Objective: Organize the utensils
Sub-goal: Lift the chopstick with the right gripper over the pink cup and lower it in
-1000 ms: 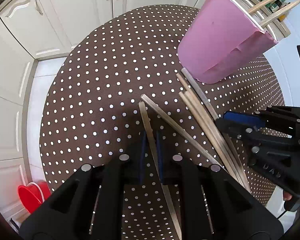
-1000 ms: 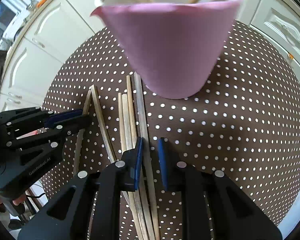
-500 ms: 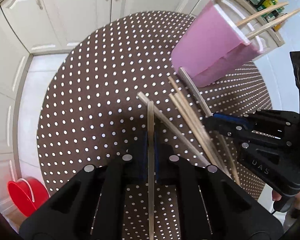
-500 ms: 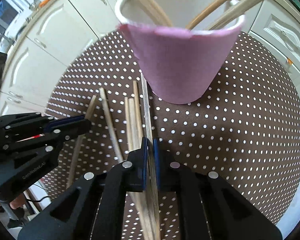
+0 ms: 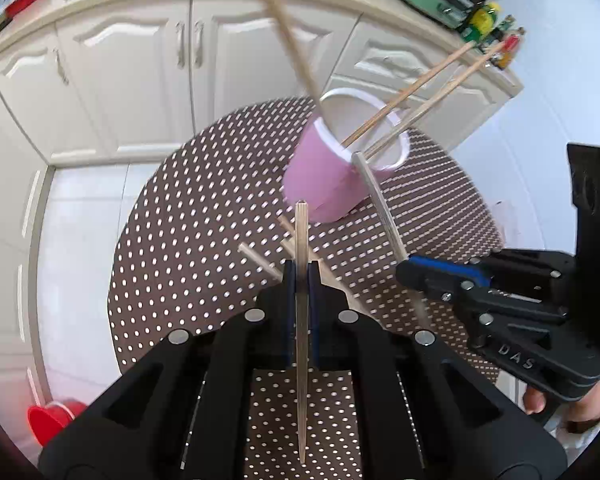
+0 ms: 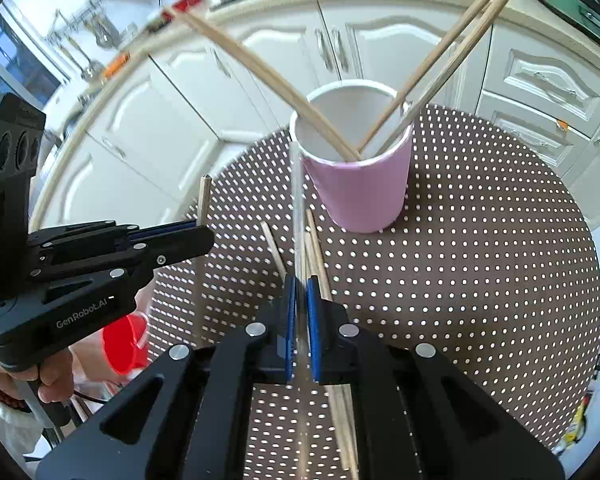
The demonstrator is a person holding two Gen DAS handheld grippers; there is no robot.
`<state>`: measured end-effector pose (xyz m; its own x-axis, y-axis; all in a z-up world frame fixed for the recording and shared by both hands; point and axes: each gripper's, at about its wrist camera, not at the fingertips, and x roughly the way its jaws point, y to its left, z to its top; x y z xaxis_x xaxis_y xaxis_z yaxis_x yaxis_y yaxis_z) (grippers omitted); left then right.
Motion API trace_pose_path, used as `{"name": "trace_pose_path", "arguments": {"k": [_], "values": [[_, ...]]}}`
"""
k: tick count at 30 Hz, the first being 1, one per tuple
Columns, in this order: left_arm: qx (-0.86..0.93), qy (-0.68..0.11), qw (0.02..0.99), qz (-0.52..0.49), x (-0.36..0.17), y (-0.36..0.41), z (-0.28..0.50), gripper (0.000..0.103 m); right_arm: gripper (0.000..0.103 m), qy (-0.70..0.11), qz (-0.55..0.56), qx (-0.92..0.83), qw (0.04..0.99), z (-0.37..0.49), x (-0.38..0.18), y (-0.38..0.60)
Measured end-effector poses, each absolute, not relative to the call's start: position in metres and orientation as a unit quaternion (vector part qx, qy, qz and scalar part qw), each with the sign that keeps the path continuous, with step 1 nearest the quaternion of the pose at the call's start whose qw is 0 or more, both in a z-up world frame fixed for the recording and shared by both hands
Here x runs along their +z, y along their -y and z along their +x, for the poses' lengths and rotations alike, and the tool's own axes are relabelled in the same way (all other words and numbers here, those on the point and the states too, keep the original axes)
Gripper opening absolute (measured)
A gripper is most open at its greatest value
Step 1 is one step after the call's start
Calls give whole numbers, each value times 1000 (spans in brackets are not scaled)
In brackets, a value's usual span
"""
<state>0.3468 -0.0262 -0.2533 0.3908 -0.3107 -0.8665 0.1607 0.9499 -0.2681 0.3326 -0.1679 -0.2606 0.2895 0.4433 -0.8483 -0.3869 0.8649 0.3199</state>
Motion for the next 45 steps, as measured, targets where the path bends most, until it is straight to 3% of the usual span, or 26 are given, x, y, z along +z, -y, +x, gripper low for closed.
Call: {"name": "trace_pose_path", "arguments": {"k": [17, 33, 45], "values": [[-178, -460, 869, -42, -166, 43, 330, 6, 5, -471, 60, 252, 843, 302, -205, 193], [-169, -363, 914, -69, -86, 38, 346, 6, 5, -345, 55, 208, 914, 322, -125, 210], [-146, -334, 928, -80, -66, 32, 377, 6, 5, -307, 37, 193, 931, 360, -114, 207]]}}
